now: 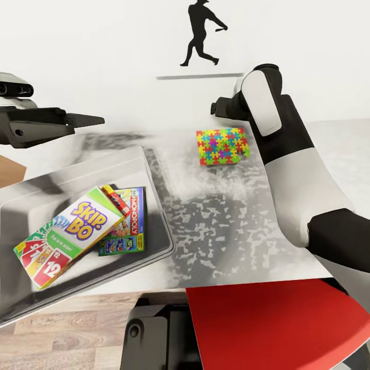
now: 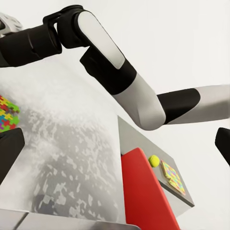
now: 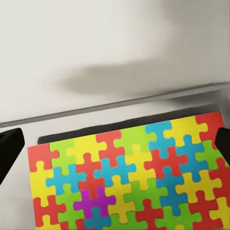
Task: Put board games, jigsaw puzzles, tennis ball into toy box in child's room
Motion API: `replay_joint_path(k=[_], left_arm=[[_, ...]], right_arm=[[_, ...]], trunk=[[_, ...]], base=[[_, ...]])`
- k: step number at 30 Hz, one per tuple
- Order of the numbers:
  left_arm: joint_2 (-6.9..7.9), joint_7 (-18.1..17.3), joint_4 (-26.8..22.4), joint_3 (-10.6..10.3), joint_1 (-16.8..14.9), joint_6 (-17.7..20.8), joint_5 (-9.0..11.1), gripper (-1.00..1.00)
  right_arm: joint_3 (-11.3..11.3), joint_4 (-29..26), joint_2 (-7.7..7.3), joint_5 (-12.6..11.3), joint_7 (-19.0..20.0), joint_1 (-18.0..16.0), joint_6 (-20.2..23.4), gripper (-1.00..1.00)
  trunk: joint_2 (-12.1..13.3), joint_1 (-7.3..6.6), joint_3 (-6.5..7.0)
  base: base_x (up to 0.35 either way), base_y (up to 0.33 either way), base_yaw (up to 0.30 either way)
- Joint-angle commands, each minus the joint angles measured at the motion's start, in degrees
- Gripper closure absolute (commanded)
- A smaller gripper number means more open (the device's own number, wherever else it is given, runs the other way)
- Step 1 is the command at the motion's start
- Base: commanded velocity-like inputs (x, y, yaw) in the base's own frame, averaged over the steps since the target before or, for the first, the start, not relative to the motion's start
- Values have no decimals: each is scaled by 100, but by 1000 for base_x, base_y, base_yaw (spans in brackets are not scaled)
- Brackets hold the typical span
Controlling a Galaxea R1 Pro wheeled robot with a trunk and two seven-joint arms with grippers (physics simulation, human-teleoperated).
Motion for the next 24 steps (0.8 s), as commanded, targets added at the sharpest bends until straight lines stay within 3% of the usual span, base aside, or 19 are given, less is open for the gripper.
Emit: replay_joint_path(k=[1, 24], left_arm=[[6, -12, 2, -11, -5, 60, 18, -100], [114, -12, 2, -10, -5, 60, 26, -100]], right_arm=[[10, -1, -1, -56, -61, -5, 9, -100], [10, 33, -1, -56, -62, 3, -25, -100]], trunk=[[-10, 3, -13], [-10, 3, -138]], base=[[0, 0, 0], [0, 0, 0]])
